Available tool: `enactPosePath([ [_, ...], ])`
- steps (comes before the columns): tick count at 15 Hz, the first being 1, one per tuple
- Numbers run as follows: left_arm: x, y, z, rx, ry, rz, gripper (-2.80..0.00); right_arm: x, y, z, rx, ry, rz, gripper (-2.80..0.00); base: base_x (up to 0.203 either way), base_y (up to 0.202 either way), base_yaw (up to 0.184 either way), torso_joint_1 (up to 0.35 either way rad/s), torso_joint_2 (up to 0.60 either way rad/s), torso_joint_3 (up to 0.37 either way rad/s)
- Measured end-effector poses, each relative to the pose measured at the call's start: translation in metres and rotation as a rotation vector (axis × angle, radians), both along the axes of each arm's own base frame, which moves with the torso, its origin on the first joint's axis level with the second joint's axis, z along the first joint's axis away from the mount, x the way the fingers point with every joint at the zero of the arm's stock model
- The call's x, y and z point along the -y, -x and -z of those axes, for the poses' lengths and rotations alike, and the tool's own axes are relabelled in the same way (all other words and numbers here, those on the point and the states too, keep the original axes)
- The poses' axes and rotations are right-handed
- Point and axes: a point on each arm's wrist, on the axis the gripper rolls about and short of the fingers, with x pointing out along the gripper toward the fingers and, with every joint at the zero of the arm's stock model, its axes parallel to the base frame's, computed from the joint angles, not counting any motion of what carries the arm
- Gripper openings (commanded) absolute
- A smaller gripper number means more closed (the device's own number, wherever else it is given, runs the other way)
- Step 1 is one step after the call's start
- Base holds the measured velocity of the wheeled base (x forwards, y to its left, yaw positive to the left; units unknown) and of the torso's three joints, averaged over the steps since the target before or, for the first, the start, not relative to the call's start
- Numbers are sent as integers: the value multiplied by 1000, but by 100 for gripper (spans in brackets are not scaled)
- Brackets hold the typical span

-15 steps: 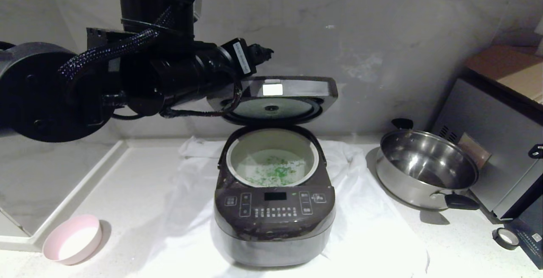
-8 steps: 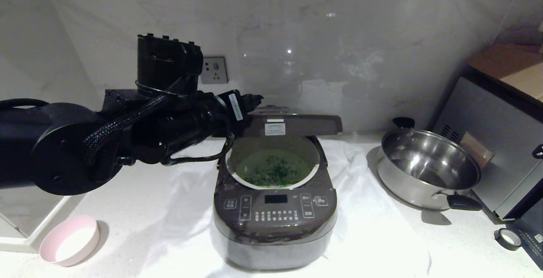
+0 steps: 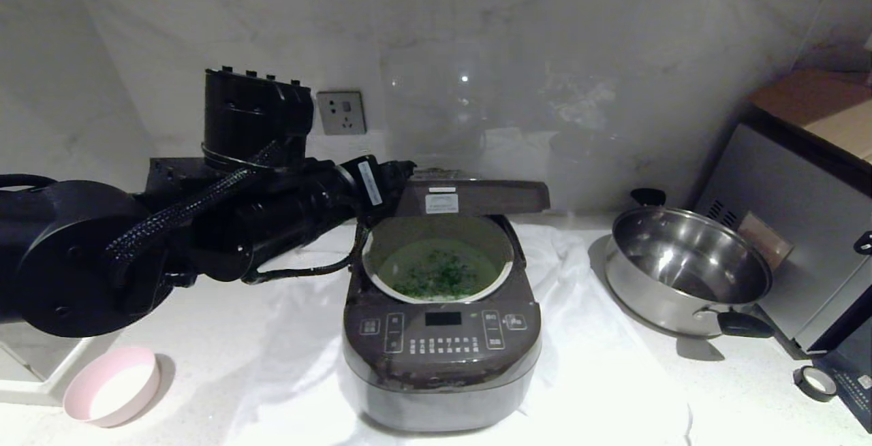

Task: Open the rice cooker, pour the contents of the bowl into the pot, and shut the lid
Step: Close the rice cooker

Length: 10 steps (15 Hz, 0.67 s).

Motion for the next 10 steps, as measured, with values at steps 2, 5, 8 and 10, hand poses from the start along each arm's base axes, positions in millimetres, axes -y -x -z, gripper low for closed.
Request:
enactPosePath([
  [2,0,2,3,-10,0,2,0,-1,-36,-33,-57,-53,-52,-280,0,0,0,0,0,0],
  [5,-2,7,10,-30,-14,8,0,-5,-111,-70,-178,-170,-120,-280,0,0,0,0,0,0],
  [8,-4,10,16,-47,-27,7,0,-24,-187,-74,-378,-270,-214,-280,0,0,0,0,0,0],
  [10,-6,13,19,-57,-35,7,0,-51,-232,-59,-537,-316,-285,-280,0,0,0,0,0,0],
])
